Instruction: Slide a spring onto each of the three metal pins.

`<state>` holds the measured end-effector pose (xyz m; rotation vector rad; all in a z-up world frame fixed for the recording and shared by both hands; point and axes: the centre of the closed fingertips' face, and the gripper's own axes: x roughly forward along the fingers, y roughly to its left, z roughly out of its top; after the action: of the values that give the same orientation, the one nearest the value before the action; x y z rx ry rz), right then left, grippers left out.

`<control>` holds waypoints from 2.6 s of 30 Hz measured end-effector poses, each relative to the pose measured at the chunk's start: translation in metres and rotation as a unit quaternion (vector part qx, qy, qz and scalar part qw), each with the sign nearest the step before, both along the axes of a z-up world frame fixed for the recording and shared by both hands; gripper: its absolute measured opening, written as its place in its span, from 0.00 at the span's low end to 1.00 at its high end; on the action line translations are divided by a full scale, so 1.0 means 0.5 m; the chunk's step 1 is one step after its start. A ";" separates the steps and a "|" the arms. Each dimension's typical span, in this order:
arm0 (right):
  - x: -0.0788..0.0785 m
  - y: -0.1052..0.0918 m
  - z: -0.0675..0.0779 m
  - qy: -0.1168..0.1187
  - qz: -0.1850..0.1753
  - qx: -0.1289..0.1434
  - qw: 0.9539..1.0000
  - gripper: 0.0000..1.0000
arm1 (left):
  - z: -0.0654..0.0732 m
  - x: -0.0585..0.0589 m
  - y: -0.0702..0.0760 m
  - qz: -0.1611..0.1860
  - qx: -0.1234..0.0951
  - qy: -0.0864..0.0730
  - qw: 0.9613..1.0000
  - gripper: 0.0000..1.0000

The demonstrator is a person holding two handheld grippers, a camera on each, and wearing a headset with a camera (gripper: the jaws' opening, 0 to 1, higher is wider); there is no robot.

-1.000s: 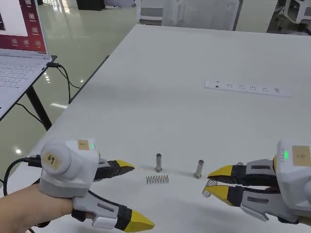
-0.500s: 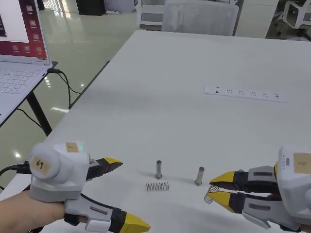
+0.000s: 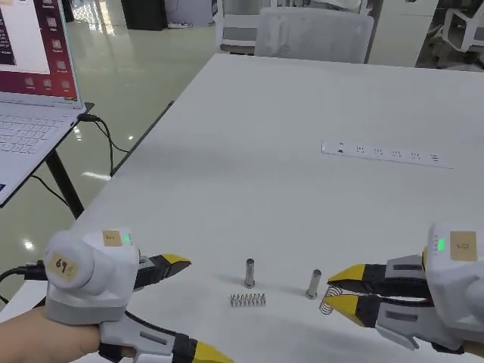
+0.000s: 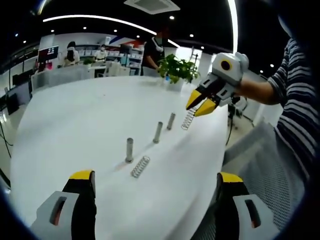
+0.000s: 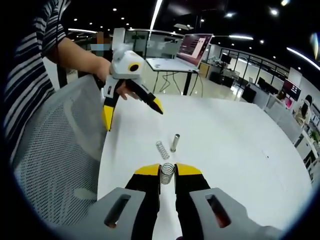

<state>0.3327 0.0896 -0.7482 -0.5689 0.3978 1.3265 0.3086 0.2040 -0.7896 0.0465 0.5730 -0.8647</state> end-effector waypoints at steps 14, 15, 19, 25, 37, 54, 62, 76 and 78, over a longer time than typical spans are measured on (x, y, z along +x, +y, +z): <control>0.075 0.012 0.017 -0.011 -0.032 0.009 0.999 0.07 | 0.009 -0.002 0.001 0.014 -0.019 0.001 1.000 0.98; 0.083 0.013 0.016 -0.010 -0.038 0.011 0.999 0.07 | 0.008 -0.002 0.002 0.014 -0.016 0.001 1.000 0.98; 0.102 0.015 0.010 -0.005 -0.053 0.011 0.999 0.07 | 0.006 -0.003 0.005 0.014 -0.014 0.001 1.000 0.98; 0.111 0.018 -0.006 0.008 -0.061 0.008 0.998 0.07 | 0.005 -0.003 0.011 0.019 -0.012 0.001 1.000 0.98; 0.111 0.027 -0.036 0.018 -0.060 -0.004 0.998 0.07 | 0.003 -0.003 0.020 0.024 -0.012 0.002 1.000 0.98; 0.107 0.025 -0.086 0.019 -0.061 -0.025 0.998 0.08 | 0.006 -0.005 0.022 0.029 -0.012 0.002 1.000 0.97; 0.104 0.025 -0.131 0.024 -0.060 -0.050 0.997 0.08 | 0.001 -0.009 0.024 0.028 -0.009 0.004 1.000 0.97; 0.105 0.024 -0.140 0.023 -0.058 -0.061 0.996 0.09 | 0.004 -0.011 0.021 0.030 -0.013 0.005 0.999 0.97; 0.106 0.025 -0.138 0.020 -0.058 -0.060 0.996 0.11 | 0.004 -0.012 0.021 0.028 -0.012 0.005 1.000 0.97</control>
<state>0.3854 0.1020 -0.8172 -0.6107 0.5389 1.2102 0.3025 0.2146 -0.7876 0.0048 0.5716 -0.8179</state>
